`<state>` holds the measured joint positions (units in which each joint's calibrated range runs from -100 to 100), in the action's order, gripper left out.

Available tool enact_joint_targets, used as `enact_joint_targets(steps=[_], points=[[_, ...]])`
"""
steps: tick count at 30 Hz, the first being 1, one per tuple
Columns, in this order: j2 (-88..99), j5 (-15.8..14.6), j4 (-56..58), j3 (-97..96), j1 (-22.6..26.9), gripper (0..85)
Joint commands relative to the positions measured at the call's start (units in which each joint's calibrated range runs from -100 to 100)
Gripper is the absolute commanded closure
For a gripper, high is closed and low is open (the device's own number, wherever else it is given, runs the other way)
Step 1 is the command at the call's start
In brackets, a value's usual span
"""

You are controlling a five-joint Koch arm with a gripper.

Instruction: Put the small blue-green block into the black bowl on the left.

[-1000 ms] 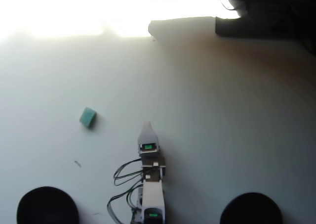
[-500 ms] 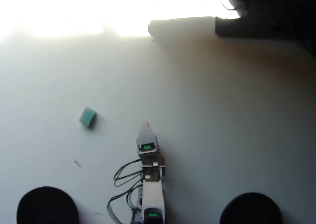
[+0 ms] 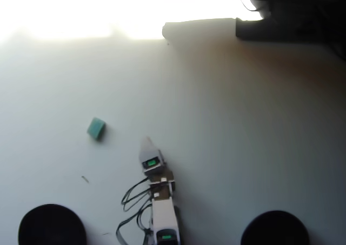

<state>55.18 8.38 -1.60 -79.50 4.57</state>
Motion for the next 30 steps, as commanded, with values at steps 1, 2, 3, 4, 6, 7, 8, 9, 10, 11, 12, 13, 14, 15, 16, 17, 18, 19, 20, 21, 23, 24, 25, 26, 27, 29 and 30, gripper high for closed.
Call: enact_joint_targets(steps=[1,2,3,4,6,7,8,9,10,11,12,13,14,15,16,17,18,19,20,21,23,24,25,26,27,29,30], points=[[1.33,1.71,1.24,3.07,2.25,39.5],[1.33,2.0,2.13,4.36,3.37,39.5],[1.12,2.2,2.7,5.66,4.35,39.5],[0.37,2.2,3.27,7.23,5.23,39.6],[-0.49,2.74,5.7,10.65,7.18,39.8],[-0.49,3.17,7.4,12.59,8.16,41.0],[-0.49,3.17,9.27,14.81,9.08,41.9],[-0.6,3.17,11.37,17.12,9.87,41.9],[-1.13,3.17,12.83,19.24,10.6,41.9],[-2.1,3.17,14.13,21.18,11.18,41.9],[-3.06,3.22,15.18,22.94,11.77,41.9],[-4.24,3.27,15.67,24.51,12.31,41.9],[-5.42,3.37,16.48,26.08,12.8,41.9],[-6.7,3.71,17.37,27.56,13.19,41.9],[-7.99,3.91,18.43,29.22,13.53,41.9],[-9.49,3.91,19.72,31.35,13.77,41.9],[-10.88,4.05,21.02,33.38,13.97,41.9],[-12.27,4.15,22.07,35.6,14.21,41.9],[-13.67,4.15,23.37,37.91,14.36,41.9],[-15.17,4.15,24.75,40.13,14.6,41.9],[-17.74,4.3,27.83,44.75,14.99,41.9],[-19.13,4.4,29.53,46.97,15.14,42.1],[-20.63,4.35,31.07,49.28,15.14,41.9],[-22.13,4.35,32.45,51.22,15.14,42.1],[-23.31,4.4,33.67,52.61,15.14,41.9],[-24.91,4.49,35.45,53.81,15.09,41.9],[-25.77,4.49,35.69,54.09,15.04,41.9]])
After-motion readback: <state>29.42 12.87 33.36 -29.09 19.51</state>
